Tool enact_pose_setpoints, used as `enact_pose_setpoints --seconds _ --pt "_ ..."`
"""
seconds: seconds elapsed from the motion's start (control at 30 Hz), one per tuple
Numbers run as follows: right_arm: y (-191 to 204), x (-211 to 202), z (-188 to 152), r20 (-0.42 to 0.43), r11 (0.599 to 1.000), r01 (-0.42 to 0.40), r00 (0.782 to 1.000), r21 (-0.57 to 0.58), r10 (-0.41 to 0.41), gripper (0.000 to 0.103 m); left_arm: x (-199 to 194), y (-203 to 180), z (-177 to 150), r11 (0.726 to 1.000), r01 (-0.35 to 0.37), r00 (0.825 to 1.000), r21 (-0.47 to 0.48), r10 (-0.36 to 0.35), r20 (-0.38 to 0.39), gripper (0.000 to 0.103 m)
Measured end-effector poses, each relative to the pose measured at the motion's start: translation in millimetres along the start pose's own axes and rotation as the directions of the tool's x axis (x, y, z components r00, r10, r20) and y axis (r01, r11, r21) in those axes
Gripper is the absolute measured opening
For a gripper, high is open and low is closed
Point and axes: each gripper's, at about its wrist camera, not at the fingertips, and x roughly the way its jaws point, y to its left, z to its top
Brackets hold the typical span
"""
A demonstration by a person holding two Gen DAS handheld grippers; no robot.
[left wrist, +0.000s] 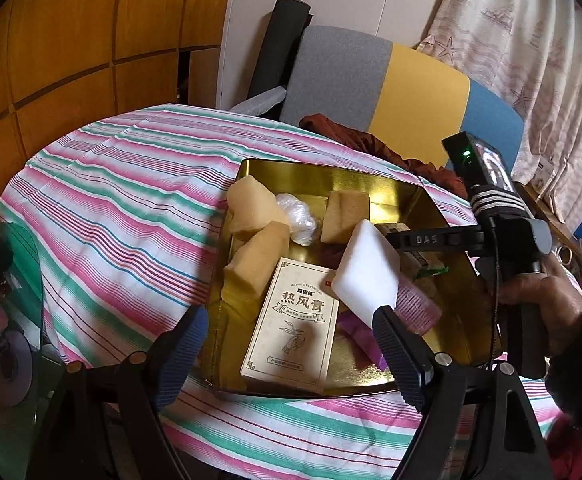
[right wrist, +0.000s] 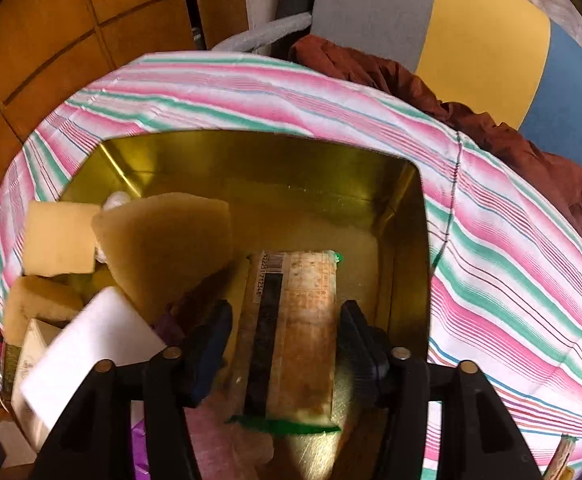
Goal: Organize objects
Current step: 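Lower the cracker packet into the gold tray and open the right gripper, then grasp the small green-white box with the left gripper while the right gripper reaches to the plastic bag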
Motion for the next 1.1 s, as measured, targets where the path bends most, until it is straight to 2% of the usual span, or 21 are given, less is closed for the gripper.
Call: enact_pose_setpoints --seconds 0.23,0.47,0.53,0.73,0.9,1.0,1.1 --pt "0.1 -39.6 -9.6 0.101 0.999 -0.034 0.994 0.029 0.031 0.061 -5.7 -6.3 0.3 1.000 -0.001 1.000 0.022 0.001 0.013 0.086" --pt "-11.9 -76.8 -42.2 0.177 0.998 -0.026 0.984 0.060 0.015 0.062 -13.5 -15.9 -0.6 0.999 0.007 0.999 0.054 -0.008 0.033 0.087" --pt "-19.8 -84.0 -55.2 0.185 0.997 -0.017 0.983 0.077 0.003 0.069 -15.5 -19.7 -1.4 0.998 0.010 0.999 0.066 -0.013 0.037 0.088" --pt "-58.3 -107.8 -90.8 0.204 0.981 -0.011 0.979 0.193 -0.029 0.070 -19.4 -33.4 -1.0 0.994 0.027 0.999 0.104 -0.032 0.044 0.088" --pt "-94.8 -129.7 -113.5 0.201 0.965 0.066 0.972 0.252 -0.120 0.072 -20.1 -52.0 0.5 0.987 0.057 0.997 0.148 -0.064 0.043 0.088" --pt "-124.8 -141.1 -134.4 0.181 0.940 0.109 0.968 0.323 -0.174 0.072 -21.3 -66.5 0.5 0.979 0.095 0.994 0.183 -0.105 0.043 0.088" --pt "-167.2 -153.8 -160.8 0.145 0.889 0.168 0.957 0.425 -0.251 0.072 -20.9 -86.4 -0.6 0.965 0.135 0.989 0.227 -0.146 0.033 0.088"
